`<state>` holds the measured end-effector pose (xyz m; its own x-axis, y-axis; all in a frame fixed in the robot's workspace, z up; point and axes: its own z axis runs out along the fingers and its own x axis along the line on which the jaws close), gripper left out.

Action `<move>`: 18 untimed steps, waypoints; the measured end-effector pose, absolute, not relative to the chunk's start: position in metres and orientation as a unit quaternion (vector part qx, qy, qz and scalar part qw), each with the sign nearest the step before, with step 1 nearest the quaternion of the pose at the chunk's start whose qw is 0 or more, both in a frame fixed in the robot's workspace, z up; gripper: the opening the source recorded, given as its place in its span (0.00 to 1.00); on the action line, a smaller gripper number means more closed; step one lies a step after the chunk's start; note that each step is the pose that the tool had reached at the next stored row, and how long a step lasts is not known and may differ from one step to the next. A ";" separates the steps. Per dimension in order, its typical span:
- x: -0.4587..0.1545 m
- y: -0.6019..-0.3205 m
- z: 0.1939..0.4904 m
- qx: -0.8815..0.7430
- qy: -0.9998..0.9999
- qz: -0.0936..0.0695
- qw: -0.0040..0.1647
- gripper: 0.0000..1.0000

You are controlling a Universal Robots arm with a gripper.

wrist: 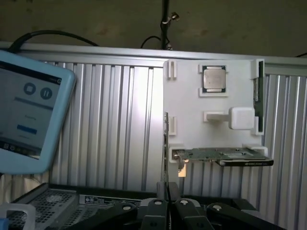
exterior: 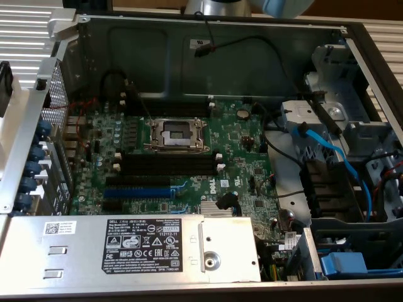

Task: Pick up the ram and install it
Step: 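Pick up the ram and move it above insertion slot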

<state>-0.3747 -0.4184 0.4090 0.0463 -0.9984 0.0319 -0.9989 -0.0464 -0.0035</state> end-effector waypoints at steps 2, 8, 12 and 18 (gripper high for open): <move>-0.367 -0.418 0.412 0.723 -0.690 0.013 0.010 0.12; -0.341 -0.418 0.417 0.723 -0.690 0.012 0.010 0.12; -0.324 -0.418 0.418 0.724 -0.690 0.012 0.011 0.12; -0.298 -0.419 0.419 0.724 -0.690 0.009 0.015 0.12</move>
